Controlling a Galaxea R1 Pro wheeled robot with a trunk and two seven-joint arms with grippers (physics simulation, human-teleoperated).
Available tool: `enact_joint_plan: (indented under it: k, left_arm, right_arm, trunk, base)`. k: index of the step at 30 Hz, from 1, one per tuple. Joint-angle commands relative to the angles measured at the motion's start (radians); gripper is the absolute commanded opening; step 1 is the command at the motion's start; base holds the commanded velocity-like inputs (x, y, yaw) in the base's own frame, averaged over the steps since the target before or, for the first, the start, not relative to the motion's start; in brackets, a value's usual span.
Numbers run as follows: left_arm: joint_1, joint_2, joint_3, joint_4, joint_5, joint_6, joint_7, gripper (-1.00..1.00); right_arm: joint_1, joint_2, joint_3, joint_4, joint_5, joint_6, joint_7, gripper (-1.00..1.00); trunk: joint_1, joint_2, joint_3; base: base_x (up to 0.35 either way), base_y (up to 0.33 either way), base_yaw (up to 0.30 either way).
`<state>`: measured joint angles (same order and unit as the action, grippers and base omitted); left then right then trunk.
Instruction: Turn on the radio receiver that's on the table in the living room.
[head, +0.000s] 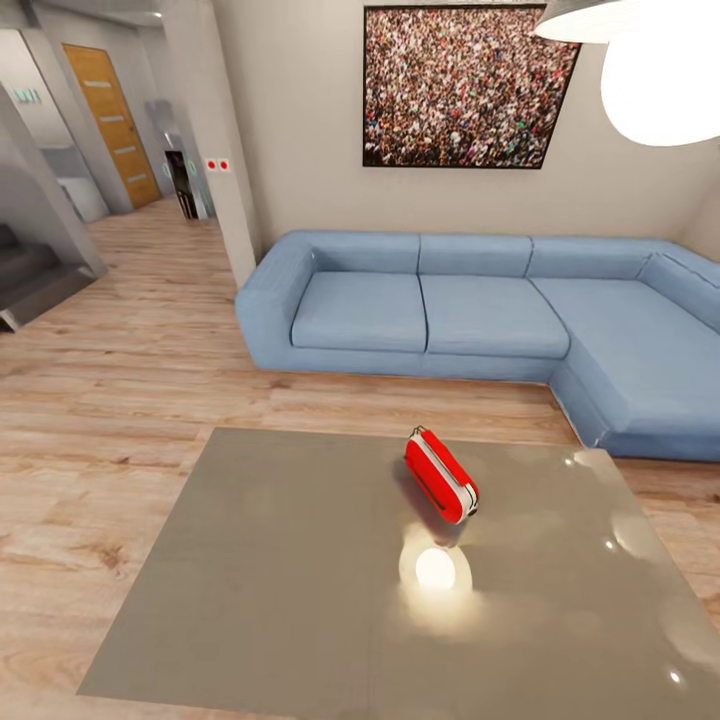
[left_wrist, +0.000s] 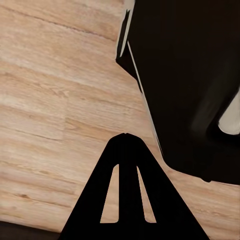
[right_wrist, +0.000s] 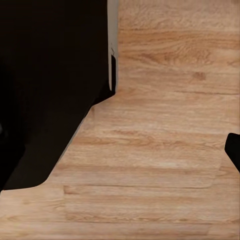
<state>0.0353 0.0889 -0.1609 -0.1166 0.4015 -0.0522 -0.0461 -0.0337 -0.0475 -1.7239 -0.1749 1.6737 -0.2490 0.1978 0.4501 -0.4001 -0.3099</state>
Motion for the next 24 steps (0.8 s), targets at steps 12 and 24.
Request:
enact_joint_plan:
  k: [12, 24]
  left_arm:
    - [0.0, -0.001, 0.001, 0.0, 0.0, 0.002, 0.002, -1.0]
    - [0.0, 0.0, 0.001, 0.017, 0.0, 0.013, 0.002, -1.0]
  right_arm:
    - [0.0, 0.004, 0.013, 0.004, 0.008, 0.018, 0.002, 1.0]
    - [0.0, 0.015, 0.019, 0.067, 0.009, 0.103, -0.017, 1.0]
  trunk:
    - [0.0, 0.0, 0.001]
    - [0.0, 0.0, 0.001]
  base:
    - [0.0, 0.0, 0.0]
    - [0.0, 0.0, 0.0]
